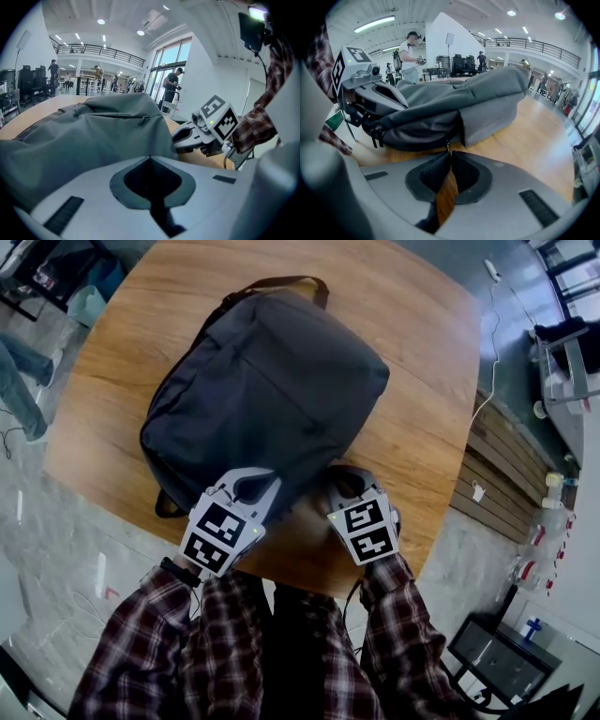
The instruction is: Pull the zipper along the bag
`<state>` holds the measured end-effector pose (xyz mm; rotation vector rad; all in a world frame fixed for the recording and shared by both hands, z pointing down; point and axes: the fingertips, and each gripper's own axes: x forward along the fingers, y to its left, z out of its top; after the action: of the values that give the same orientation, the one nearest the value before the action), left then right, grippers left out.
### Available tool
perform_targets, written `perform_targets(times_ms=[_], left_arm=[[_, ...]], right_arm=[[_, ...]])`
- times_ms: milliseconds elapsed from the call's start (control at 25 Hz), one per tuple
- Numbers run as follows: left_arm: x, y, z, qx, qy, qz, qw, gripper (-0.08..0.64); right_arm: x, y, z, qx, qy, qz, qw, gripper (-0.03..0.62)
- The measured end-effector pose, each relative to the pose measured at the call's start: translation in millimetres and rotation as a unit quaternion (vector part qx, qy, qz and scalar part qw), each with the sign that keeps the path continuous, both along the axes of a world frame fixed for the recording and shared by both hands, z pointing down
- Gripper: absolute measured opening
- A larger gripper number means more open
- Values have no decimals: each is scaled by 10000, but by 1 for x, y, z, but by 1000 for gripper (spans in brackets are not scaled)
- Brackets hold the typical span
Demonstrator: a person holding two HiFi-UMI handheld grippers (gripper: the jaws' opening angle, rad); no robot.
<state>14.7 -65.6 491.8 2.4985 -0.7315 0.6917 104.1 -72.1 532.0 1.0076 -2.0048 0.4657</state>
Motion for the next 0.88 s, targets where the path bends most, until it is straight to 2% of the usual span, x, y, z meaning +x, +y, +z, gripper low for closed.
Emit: perform_targets(times_ms=[160, 280, 440, 640, 880], left_arm=[[-7, -3, 0, -41, 86, -97, 9999, 11], [-14, -11, -13, 116, 259, -516, 9983, 11], [-25, -14, -57, 514, 458, -1087, 9917, 11], [-32, -14, -138, 1016, 872, -1610, 9778, 11], [-33, -3, -225, 1694, 1098, -1785, 9630, 11]], right_arm=[[-6, 0, -5, -107, -221, 38, 9997, 28], [0, 5, -19, -21, -311, 219, 9993, 28], [14, 16, -55, 253, -706, 804, 9939, 28], [6, 18, -126, 844, -1191, 1105, 9831, 28], [-30, 16, -228, 1753, -1779, 951, 9636, 28]])
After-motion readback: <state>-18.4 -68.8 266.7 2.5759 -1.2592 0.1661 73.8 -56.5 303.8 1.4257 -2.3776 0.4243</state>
